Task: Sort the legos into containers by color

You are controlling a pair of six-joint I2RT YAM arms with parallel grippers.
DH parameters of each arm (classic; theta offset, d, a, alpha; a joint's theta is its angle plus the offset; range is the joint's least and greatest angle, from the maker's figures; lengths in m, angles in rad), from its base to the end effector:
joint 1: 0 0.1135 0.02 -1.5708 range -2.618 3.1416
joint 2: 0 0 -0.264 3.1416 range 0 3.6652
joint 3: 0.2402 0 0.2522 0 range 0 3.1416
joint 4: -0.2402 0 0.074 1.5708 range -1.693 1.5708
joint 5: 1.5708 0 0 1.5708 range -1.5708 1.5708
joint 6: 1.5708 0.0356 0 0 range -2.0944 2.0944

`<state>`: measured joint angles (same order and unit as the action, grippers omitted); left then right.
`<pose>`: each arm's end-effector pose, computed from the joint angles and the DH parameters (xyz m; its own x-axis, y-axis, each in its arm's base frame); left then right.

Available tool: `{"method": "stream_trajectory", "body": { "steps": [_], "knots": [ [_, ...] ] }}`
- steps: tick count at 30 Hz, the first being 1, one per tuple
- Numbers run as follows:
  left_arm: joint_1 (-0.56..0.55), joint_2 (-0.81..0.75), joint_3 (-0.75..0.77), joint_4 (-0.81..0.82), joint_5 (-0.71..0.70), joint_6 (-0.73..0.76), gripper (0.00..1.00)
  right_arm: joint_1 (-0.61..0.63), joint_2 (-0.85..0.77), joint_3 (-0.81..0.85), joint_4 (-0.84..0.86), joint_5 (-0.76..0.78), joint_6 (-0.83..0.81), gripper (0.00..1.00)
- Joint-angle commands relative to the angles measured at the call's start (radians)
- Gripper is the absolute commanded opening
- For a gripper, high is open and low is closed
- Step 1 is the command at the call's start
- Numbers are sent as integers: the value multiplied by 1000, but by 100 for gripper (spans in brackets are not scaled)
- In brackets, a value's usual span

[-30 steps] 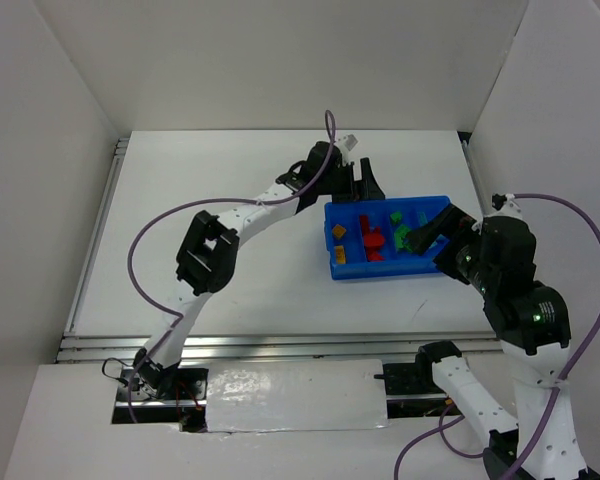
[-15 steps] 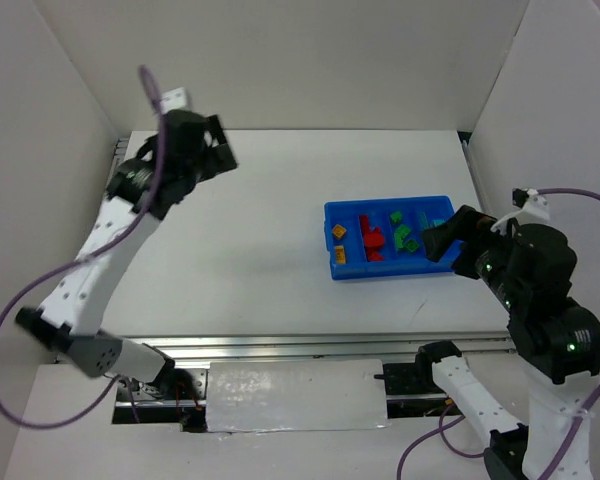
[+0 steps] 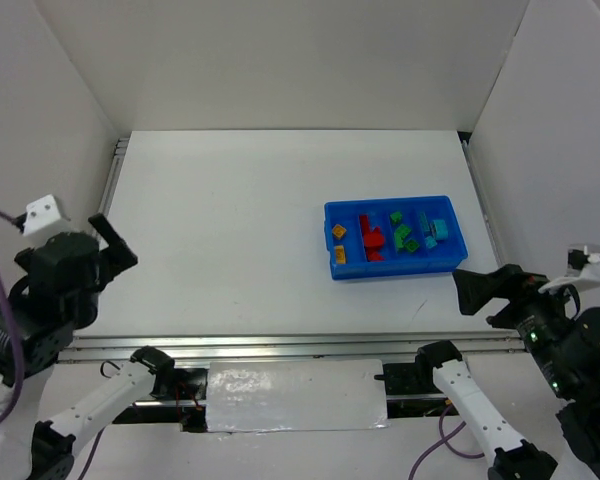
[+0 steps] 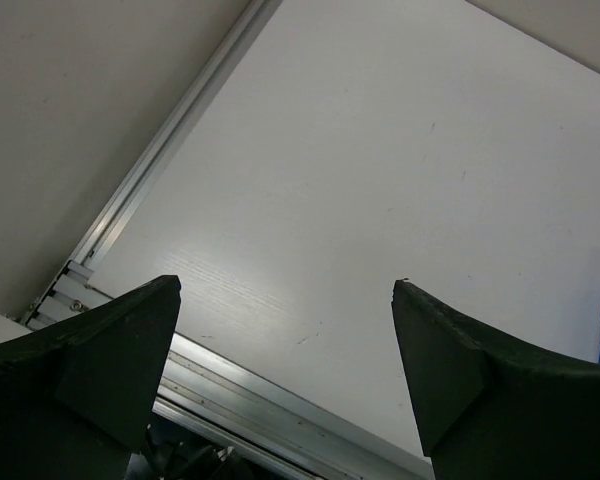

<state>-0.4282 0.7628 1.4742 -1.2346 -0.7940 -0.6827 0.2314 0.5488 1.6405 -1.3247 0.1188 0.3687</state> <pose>0.0663 -0.0023 0.4518 -0.1818 -0.4032 -0.8969 -0.4969 0.8247 -0.2700 -0.0371 -0.0131 0.4710 -0.2513 0.3085 -0.9175 -0.0267 0.9453 0.3251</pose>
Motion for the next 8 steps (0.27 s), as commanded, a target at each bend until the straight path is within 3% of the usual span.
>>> {"method": "stream_trajectory", "body": {
  "steps": [1, 8],
  "knots": [
    [-3, -106, -26, -89, -25, -49, 99, 8, -33, 59, -83, 28, -4, 100],
    [-7, -163, -95, -77, 12, -32, 100, 8, -78, 25, -90, 29, 39, 100]
  ]
}}
